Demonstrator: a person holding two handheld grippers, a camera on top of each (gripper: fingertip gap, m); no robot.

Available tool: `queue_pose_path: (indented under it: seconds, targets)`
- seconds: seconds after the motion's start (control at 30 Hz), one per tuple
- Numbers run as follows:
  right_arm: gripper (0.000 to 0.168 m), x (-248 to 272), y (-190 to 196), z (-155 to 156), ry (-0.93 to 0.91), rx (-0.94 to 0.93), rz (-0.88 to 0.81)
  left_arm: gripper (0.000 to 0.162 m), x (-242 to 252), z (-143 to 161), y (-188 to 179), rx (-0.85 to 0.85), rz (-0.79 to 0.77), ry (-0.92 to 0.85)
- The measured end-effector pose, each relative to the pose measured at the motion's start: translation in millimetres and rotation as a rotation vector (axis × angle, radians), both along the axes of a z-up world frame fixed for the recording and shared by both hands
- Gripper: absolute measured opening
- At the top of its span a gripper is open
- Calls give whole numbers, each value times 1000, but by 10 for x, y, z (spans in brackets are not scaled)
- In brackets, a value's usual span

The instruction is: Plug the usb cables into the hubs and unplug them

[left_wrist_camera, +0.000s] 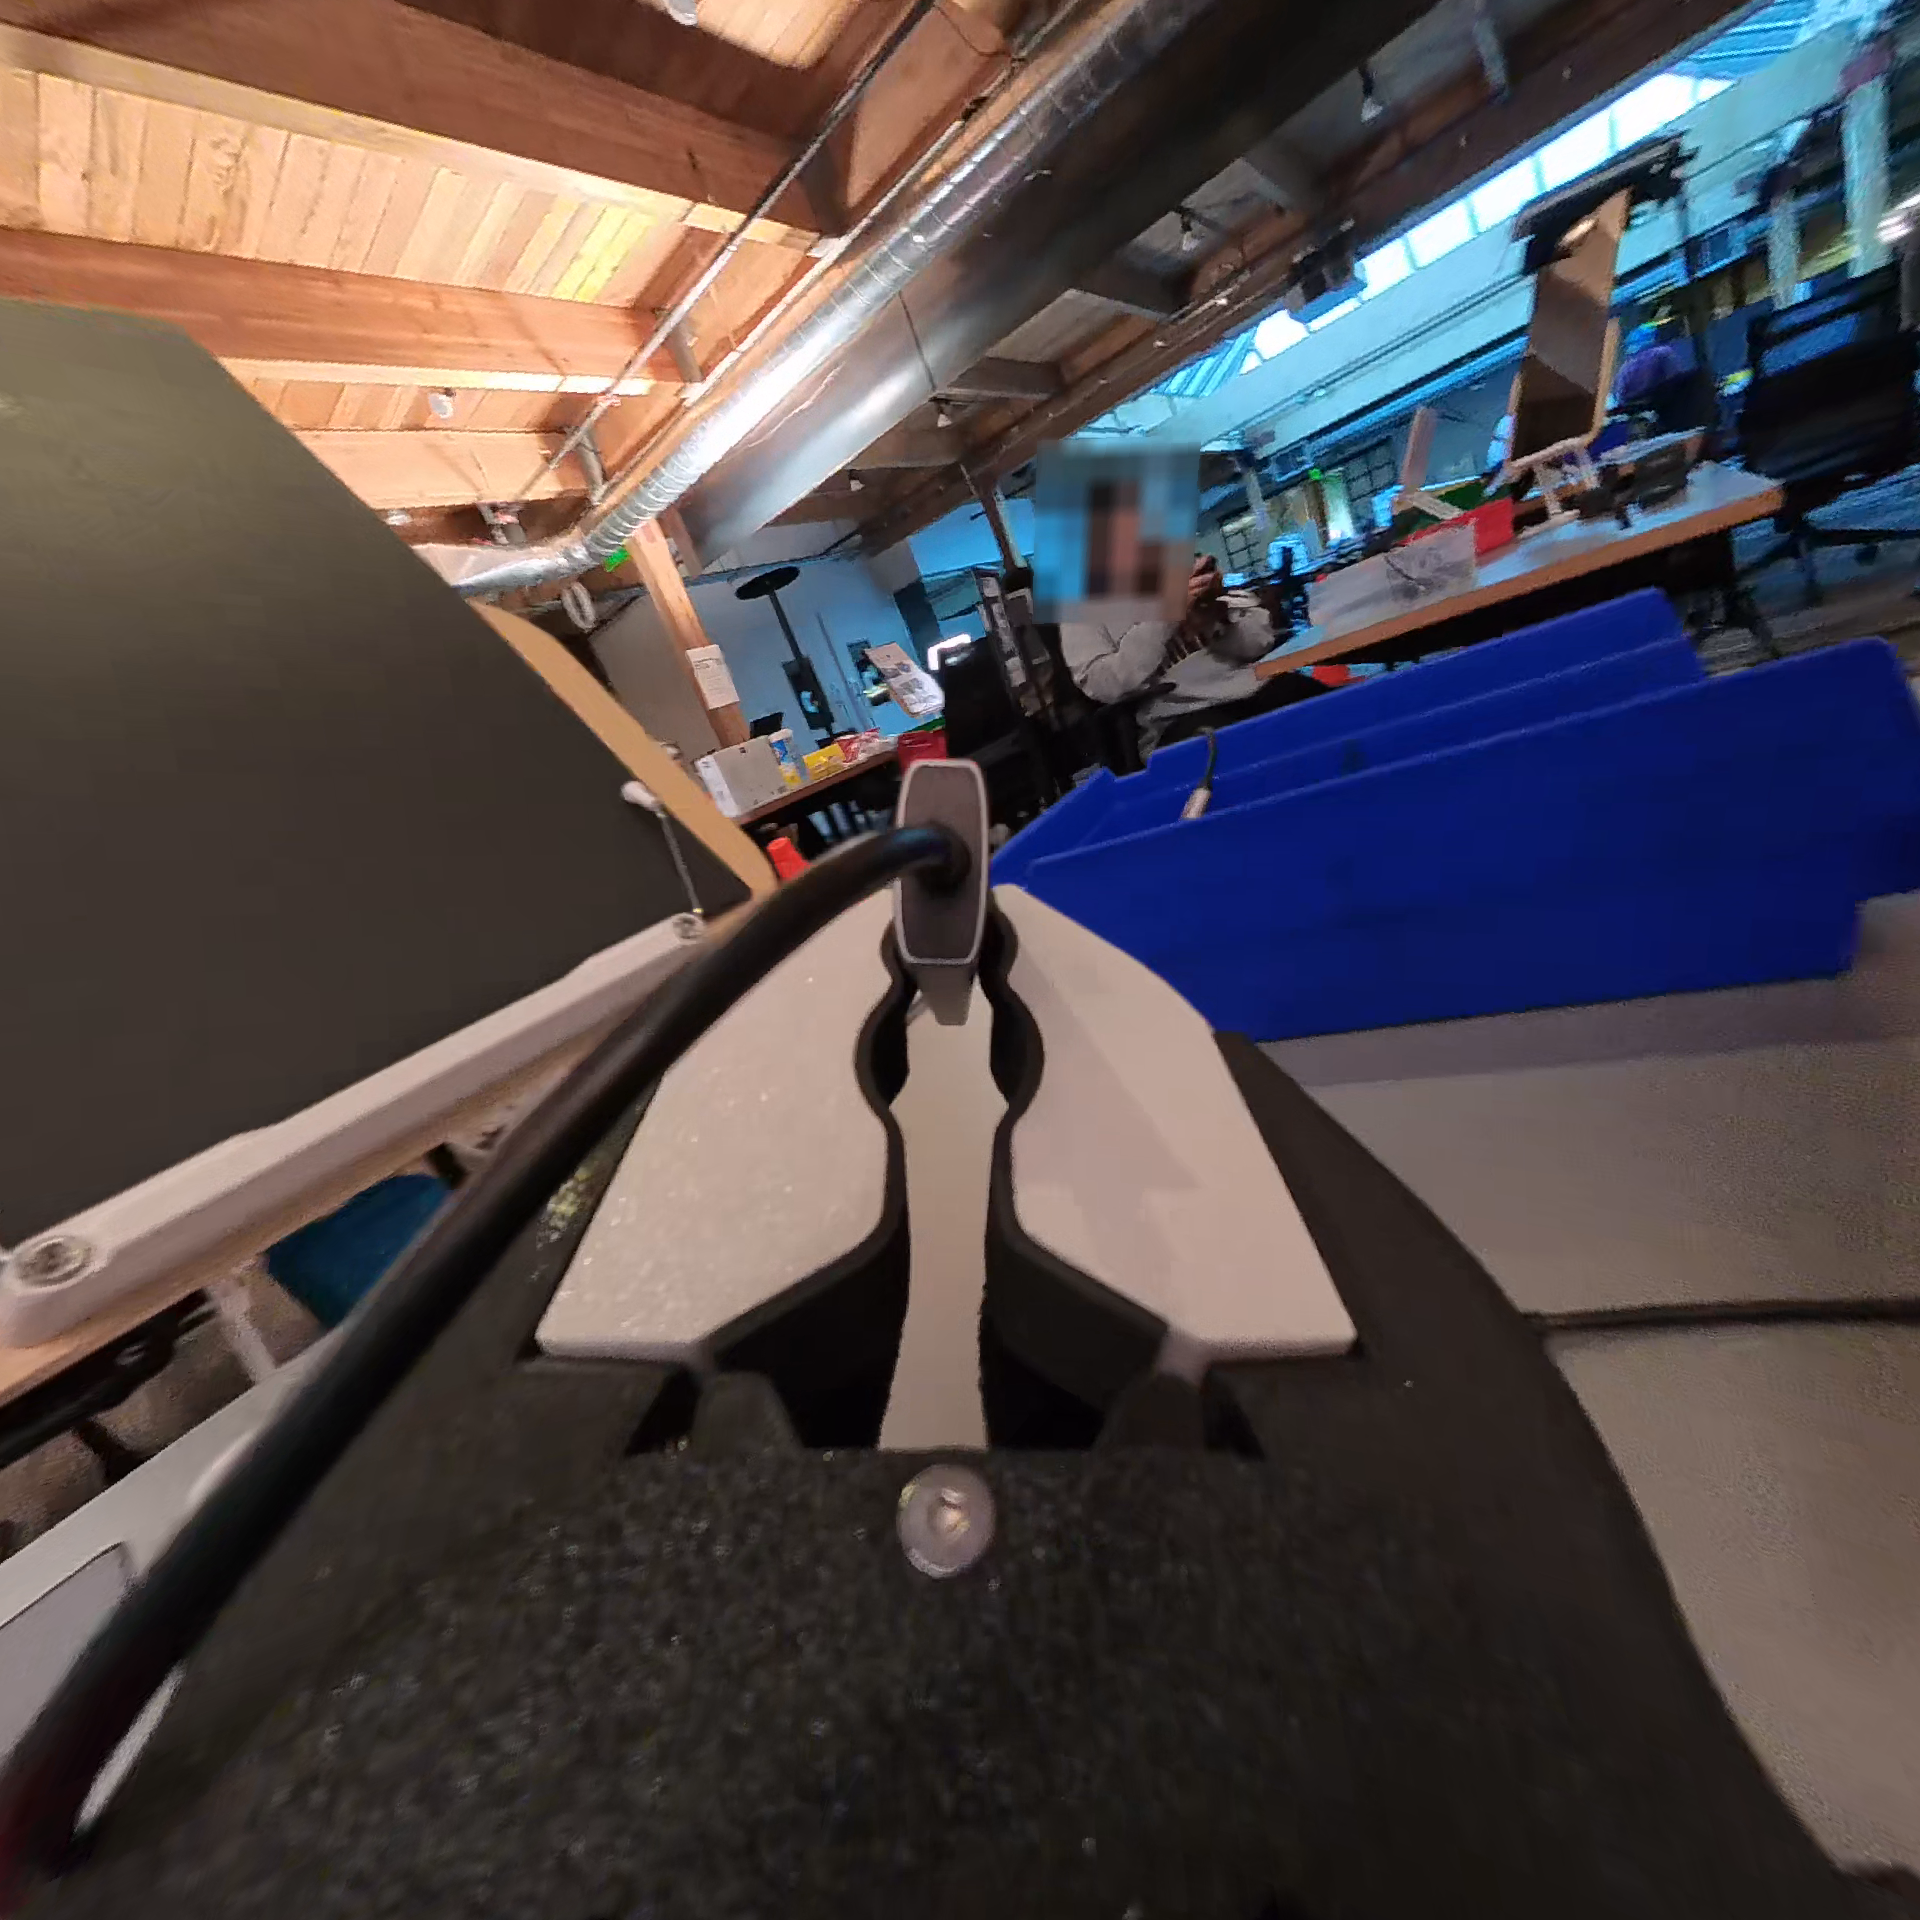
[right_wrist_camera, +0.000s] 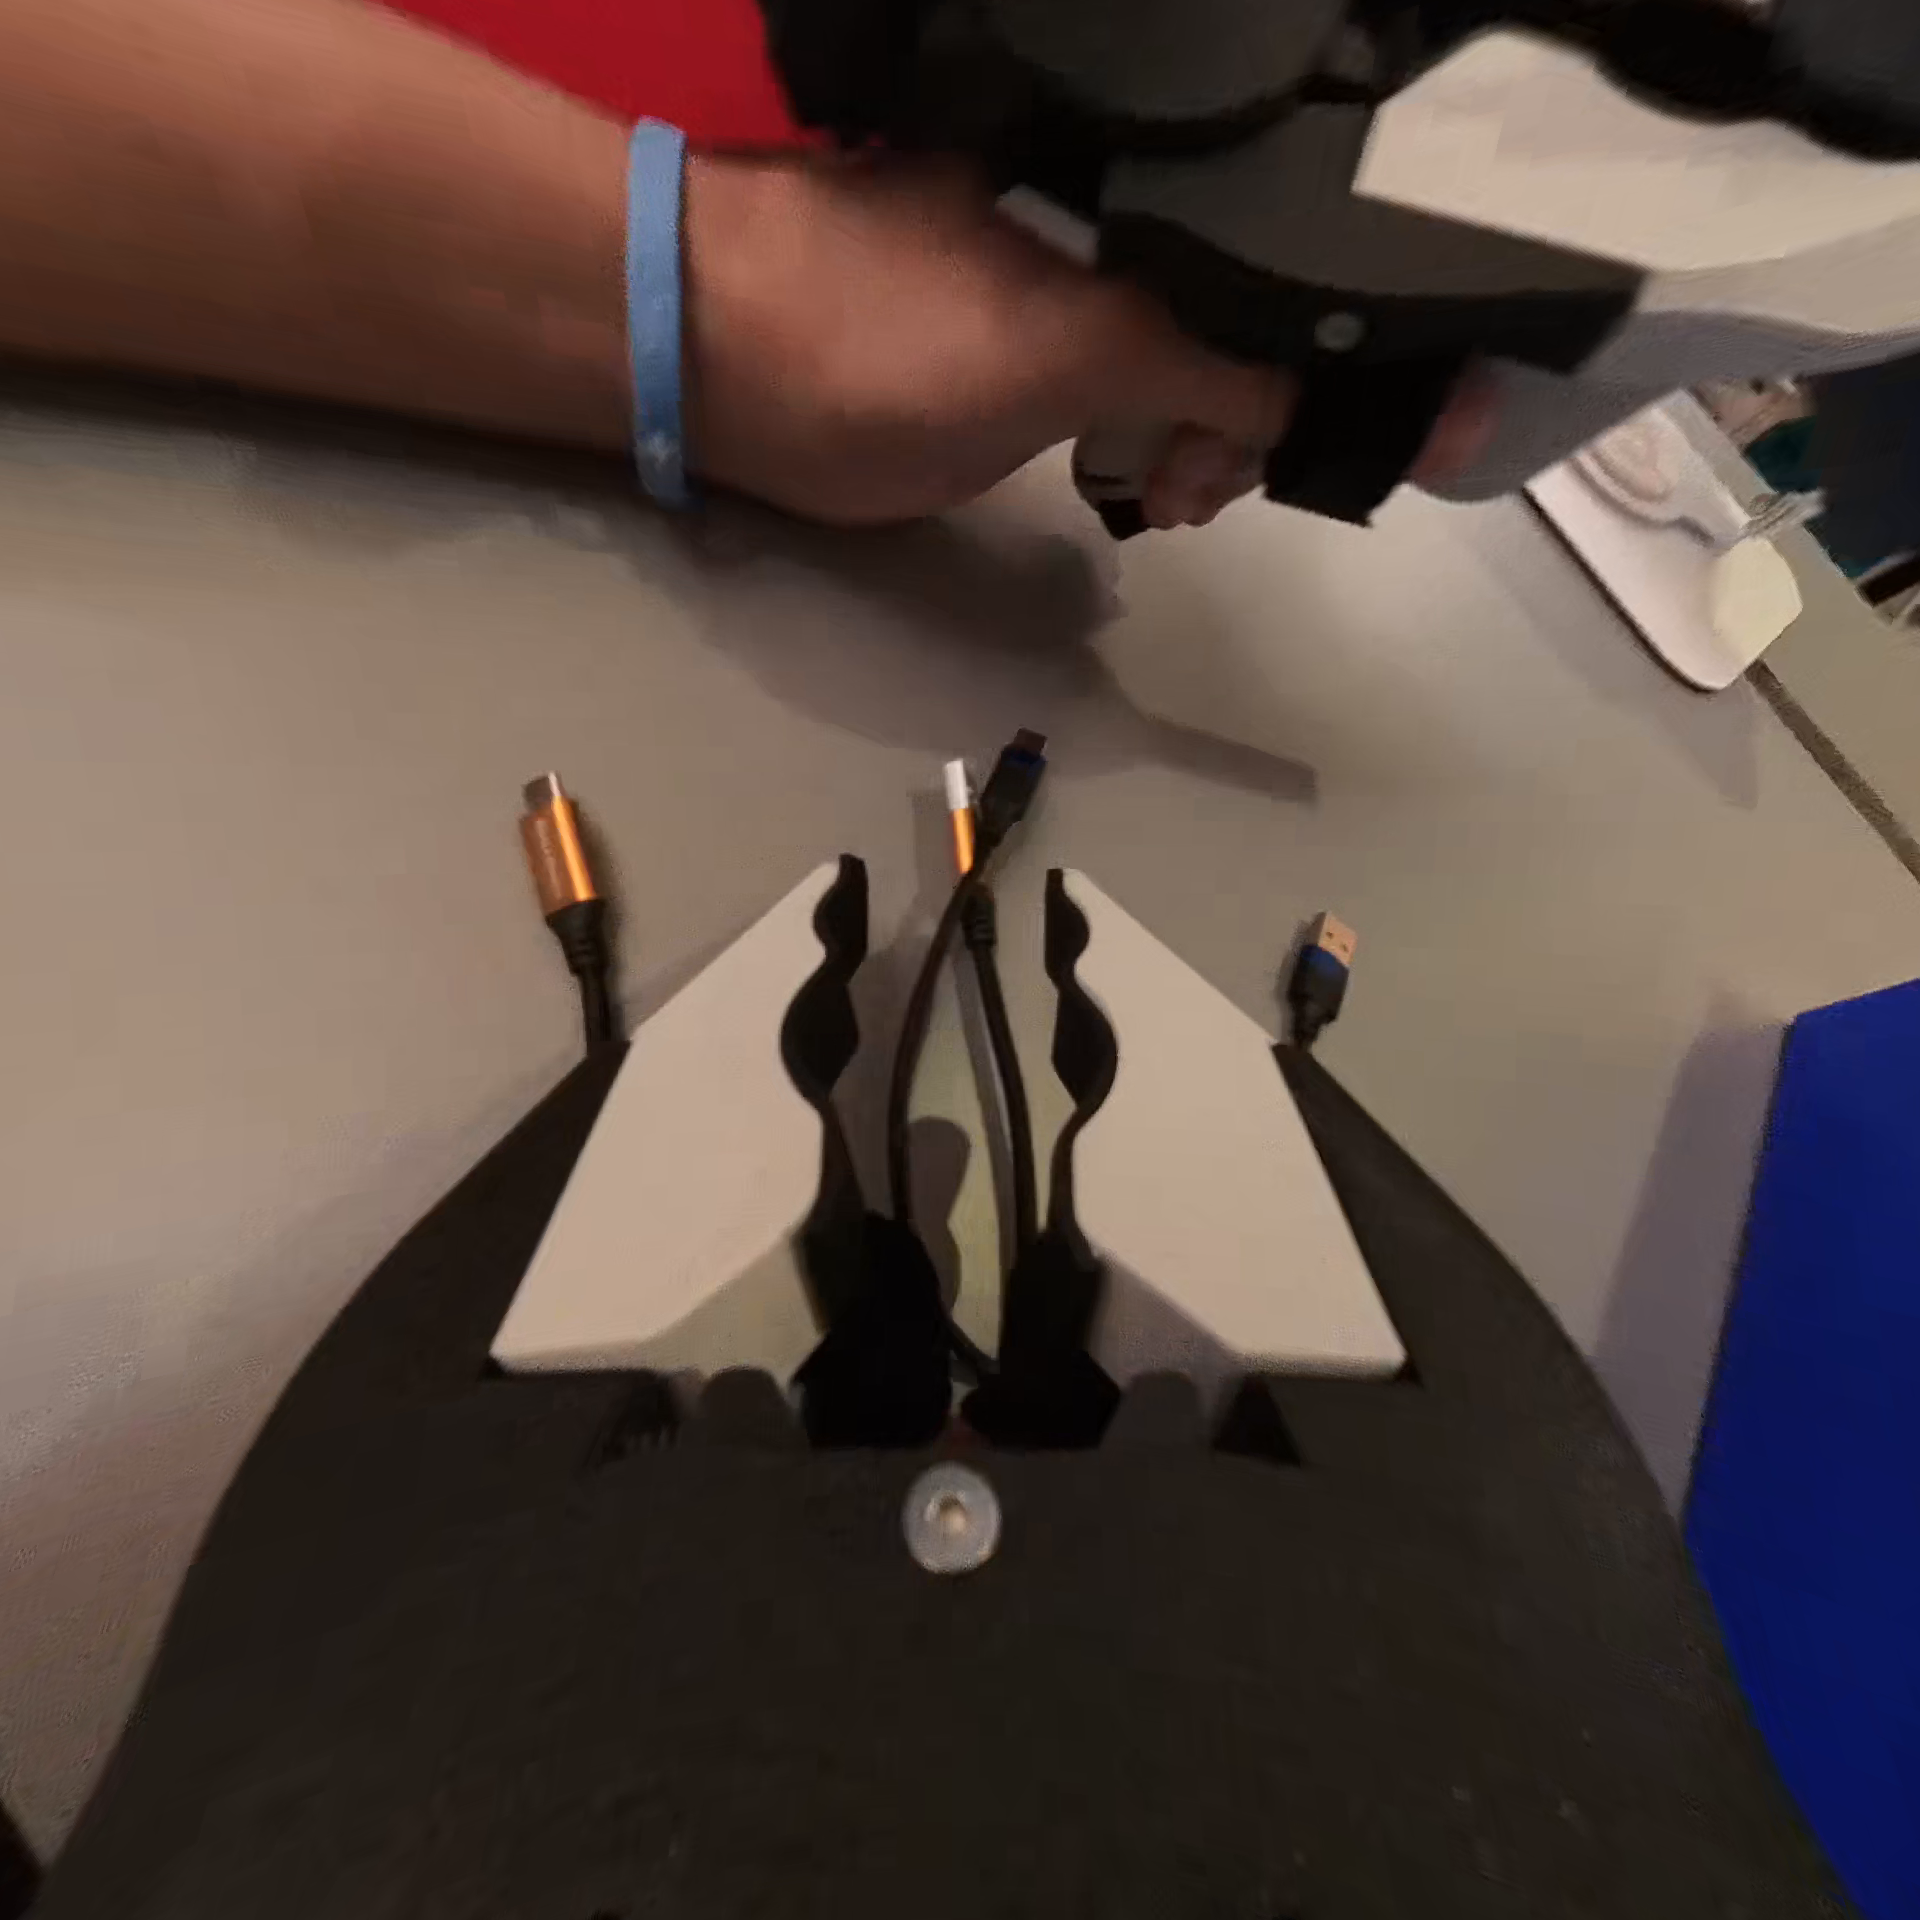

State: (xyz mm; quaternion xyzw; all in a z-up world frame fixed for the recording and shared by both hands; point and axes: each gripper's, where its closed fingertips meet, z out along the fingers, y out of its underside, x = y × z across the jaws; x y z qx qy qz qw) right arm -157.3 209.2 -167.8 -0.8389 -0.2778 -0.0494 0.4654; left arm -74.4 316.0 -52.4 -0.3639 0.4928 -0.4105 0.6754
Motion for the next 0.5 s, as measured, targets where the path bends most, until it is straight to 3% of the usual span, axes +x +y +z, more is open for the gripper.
queue_pose_path:
  seconds: [0.1, 0.3, 0.5]
  targets:
    - [30, 14, 82, -92, -25, -36, -51, 10, -35, -25, -33, -60, -58, 7]
    - [5, 81, 115, -135, 43, -71, -86, 10, -35, -59, -34, -113, -99, 16]
    - [0, 159, 67, -44, 117, -66, -86, 10, -24, -87, -112, -82, -130, 32]
